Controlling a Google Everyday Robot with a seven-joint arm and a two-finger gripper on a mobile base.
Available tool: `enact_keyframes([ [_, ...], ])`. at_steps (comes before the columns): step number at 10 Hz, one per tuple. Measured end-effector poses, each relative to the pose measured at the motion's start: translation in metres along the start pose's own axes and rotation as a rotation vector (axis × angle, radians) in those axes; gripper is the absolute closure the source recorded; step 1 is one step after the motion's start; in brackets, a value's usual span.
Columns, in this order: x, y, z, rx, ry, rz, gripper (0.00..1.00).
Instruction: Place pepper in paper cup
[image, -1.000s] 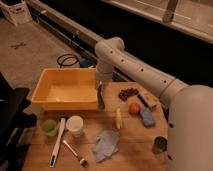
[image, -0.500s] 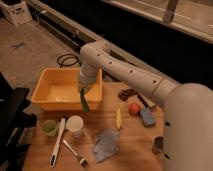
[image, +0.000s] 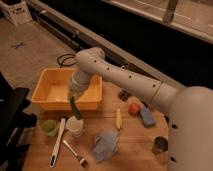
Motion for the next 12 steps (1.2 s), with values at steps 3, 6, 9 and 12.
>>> enact_keyframes([
  [3,-0.005,0.002,0.001,-0.003,-0.02,-0.018,1.0],
  [6,-0.005,0.001,0.001,-0.004,-0.02,-0.018,1.0],
  [9,-0.006,-0.01,0.007,-0.033,0.012,-0.043,1.0],
  [12,-0.008,-0.029,0.02,-0.038,0.042,-0.085,1.0],
])
